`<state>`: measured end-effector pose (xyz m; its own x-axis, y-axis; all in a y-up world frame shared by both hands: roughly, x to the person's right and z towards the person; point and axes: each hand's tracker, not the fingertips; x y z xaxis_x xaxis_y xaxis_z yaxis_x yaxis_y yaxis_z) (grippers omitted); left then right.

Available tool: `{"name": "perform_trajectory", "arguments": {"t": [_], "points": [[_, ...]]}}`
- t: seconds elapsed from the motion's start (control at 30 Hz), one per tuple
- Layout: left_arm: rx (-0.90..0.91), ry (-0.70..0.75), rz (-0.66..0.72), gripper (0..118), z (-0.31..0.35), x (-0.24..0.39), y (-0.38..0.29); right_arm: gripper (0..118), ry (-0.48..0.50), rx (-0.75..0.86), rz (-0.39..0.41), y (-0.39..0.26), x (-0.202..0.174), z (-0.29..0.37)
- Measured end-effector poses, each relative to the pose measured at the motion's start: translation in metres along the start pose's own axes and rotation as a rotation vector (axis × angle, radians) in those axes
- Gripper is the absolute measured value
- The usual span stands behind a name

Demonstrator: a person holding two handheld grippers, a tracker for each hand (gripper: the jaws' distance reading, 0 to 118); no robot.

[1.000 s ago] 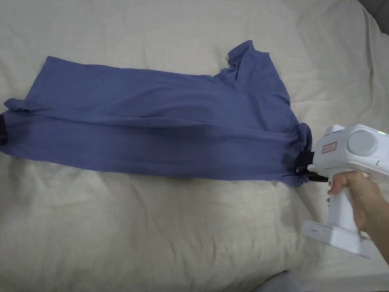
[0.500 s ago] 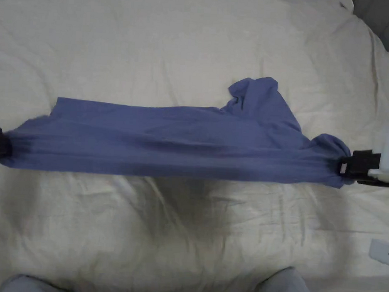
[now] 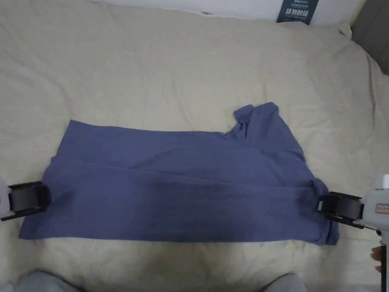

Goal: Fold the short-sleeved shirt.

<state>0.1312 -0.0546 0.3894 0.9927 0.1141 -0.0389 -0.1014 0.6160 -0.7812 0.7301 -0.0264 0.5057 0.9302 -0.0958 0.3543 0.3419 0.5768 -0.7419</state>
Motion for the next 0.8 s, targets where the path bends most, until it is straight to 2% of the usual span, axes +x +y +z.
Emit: {"name": "perform_trajectory", "arguments": {"t": [0.1, 0.17, 0.2, 0.3, 0.4, 0.43, 0.53, 0.6, 0.63, 0.67, 0.77, 0.8], "points": [[0.206, 0.006, -0.075, 118, 0.035, 0.019, 0.025, 102, 0.012, 0.224, 0.098, 0.017, -0.020, 0.047], [0.374, 0.021, -0.135, 118, 0.059, 0.040, 0.032, 112, 0.010, 0.395, 0.159, 0.024, -0.041, 0.076], [0.441, 0.027, -0.156, 118, 0.066, 0.048, 0.034, 118, 0.010, 0.461, 0.176, 0.024, -0.050, 0.087], [0.601, 0.027, -0.200, 118, 0.087, 0.074, 0.034, 118, 0.015, 0.642, 0.212, 0.022, -0.073, 0.107], [0.690, 0.039, -0.258, 118, 0.093, 0.095, 0.031, 118, 0.034, 0.721, 0.235, 0.013, -0.097, 0.114], [0.699, 0.037, -0.266, 115, 0.095, 0.100, 0.029, 118, 0.035, 0.734, 0.230, 0.009, -0.104, 0.114], [0.724, -0.019, -0.257, 78, 0.096, 0.107, 0.024, 117, 0.053, 0.739, 0.218, 0.001, -0.118, 0.111], [0.725, -0.037, -0.247, 74, 0.094, 0.110, 0.022, 114, 0.076, 0.750, 0.196, -0.003, -0.123, 0.110], [0.721, -0.038, -0.249, 64, 0.093, 0.112, 0.021, 107, 0.087, 0.752, 0.179, -0.004, -0.125, 0.110], [0.717, -0.033, -0.255, 44, 0.091, 0.114, 0.019, 82, 0.097, 0.751, 0.166, -0.005, -0.128, 0.111], [0.715, -0.036, -0.269, 0, 0.089, 0.118, 0.013, 12, 0.097, 0.748, 0.144, -0.007, -0.134, 0.109], [0.706, -0.041, -0.265, 0, 0.088, 0.118, 0.013, 8, 0.092, 0.750, 0.141, -0.005, -0.134, 0.108]]}}
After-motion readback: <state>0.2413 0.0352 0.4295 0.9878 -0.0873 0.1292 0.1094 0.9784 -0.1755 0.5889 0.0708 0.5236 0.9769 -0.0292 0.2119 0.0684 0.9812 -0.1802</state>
